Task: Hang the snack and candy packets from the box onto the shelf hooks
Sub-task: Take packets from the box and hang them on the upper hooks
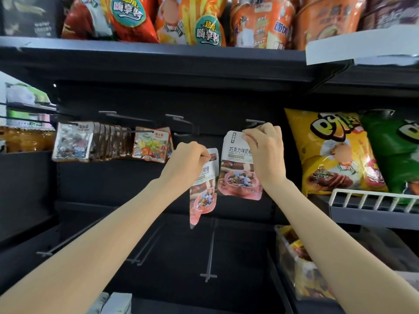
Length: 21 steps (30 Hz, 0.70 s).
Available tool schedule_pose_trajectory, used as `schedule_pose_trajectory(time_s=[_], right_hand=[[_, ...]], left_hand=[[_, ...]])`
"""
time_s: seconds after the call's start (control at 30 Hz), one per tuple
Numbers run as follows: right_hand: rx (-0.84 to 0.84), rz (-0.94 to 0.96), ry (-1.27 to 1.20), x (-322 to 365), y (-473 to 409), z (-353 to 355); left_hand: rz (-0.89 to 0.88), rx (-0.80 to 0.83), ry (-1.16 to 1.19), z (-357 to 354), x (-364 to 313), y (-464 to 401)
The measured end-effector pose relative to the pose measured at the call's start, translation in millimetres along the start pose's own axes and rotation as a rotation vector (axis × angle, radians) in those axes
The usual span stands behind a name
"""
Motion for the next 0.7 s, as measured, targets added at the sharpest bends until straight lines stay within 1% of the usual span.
schedule_pose_trajectory(time_s=[0.1, 0.23, 0.3, 0.47, 0.7], right_hand=[[-0.060, -0.051, -0.050, -5, -3, 0], [-0.114, -0.047, -0.023, -9, -4, 1], [-0.109, -0.034, -0.016, -10, -5, 0], [0.027, -0.005, -0.073, -18, -7, -11], [0.161, 0.019, -0.136, -22, -13, -14]], left_hand=[[-0.017, 0.010, -0.002, -2, -1, 0], [-0.008, 0.021, -0.003, 1, 5, -3], [-0.007, 0.019, -0.010, 5, 5, -3], [-0.030, 0.000, -0.012, 12, 1, -1], [-0.049, -0.004, -0.028, 15, -7, 1]])
Point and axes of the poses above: each hand's wrist, its own y-axis away from the middle knuckle, its own z-axis out of the back of the hand, x = y × z, the point moved 10 cm from there along -y, towards the middle knuckle, and after that the axes turned 2 degrees about x, right-handed, at the moved point
